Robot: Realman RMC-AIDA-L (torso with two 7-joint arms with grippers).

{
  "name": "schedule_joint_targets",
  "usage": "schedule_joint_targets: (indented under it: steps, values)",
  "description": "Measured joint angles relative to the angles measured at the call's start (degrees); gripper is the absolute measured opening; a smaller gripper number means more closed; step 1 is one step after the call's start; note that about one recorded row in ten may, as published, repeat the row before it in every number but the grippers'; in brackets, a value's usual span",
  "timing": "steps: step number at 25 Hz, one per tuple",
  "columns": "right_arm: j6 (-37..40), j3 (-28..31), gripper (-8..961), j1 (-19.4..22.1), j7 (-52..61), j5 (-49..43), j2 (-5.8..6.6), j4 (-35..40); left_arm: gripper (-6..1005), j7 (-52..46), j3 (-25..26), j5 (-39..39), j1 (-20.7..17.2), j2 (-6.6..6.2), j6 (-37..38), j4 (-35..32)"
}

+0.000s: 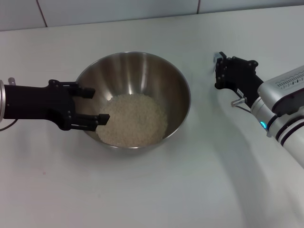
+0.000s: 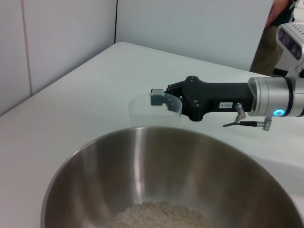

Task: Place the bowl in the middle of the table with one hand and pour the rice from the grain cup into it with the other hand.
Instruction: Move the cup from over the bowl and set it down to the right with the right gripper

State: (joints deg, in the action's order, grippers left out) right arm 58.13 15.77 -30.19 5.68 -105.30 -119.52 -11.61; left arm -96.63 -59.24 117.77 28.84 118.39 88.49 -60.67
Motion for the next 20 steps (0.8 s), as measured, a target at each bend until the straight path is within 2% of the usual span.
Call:
schedule_joint_targets:
  steps: [11,17,20]
  values:
    - [-1.99,-1.16,118,0.76,-0.04,-1.05,-0.11,0.53,824,-0.05,-0.35,0.00,0.18,0.00,-0.07,0.03]
    - [0.15,-1.05,127,3.20,0.01,-1.05,-0.05,-0.45,824,-0.05,-0.34,0.00,0.30,0.00,-0.05,0.03]
    - [0.37,-1.06,338,3.97,0.30,-1.05,0.07,-0.45,824,-0.05,-0.34,0.00,0.40,-0.04,-0.04,0.02]
